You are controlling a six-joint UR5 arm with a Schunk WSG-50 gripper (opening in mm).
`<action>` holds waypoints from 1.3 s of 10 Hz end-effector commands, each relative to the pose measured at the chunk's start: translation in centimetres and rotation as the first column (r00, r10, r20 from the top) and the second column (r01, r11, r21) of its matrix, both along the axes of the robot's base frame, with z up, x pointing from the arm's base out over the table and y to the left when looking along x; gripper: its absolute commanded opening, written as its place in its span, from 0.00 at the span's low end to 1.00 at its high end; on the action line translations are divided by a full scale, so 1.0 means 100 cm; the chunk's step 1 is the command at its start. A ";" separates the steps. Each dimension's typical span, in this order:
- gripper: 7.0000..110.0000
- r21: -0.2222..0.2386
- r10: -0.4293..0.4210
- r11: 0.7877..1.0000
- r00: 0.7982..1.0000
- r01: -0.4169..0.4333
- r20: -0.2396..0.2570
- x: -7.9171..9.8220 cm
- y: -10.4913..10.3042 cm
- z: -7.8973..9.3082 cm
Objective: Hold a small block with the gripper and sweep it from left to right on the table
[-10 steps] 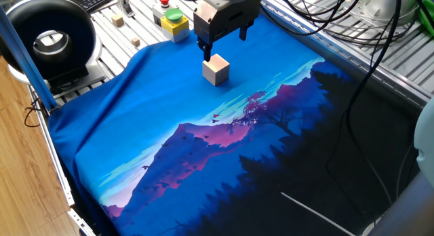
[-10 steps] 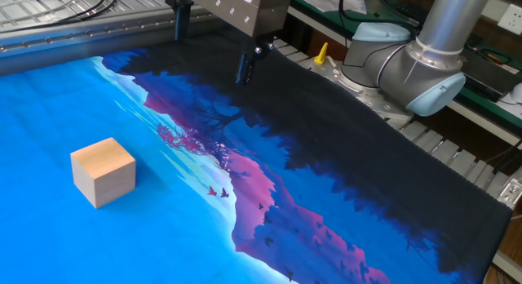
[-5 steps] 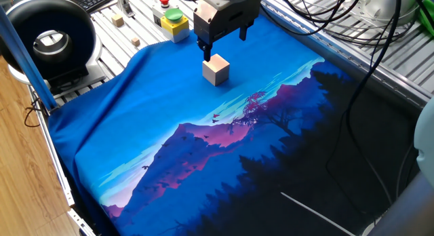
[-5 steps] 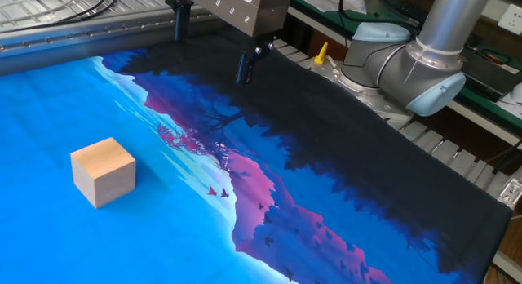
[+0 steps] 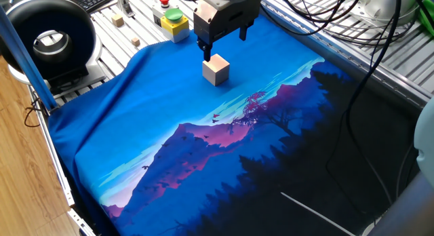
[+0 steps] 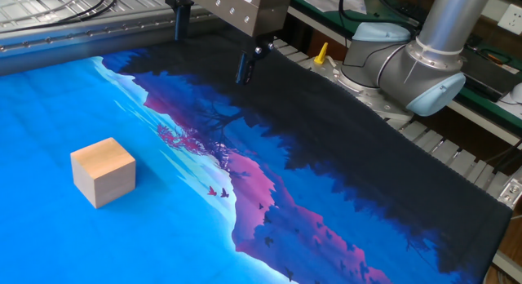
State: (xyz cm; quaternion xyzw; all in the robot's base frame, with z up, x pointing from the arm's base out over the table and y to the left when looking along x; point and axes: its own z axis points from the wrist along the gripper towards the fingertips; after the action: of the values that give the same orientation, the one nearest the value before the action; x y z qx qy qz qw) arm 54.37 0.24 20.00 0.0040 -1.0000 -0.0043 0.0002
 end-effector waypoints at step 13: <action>0.00 0.048 -0.070 0.996 0.996 0.073 -0.060 -0.012 0.012 0.000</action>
State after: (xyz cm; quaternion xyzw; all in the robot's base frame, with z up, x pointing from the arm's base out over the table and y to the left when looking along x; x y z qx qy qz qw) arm 53.10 1.21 19.93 -0.0305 -0.9989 -0.0220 0.0295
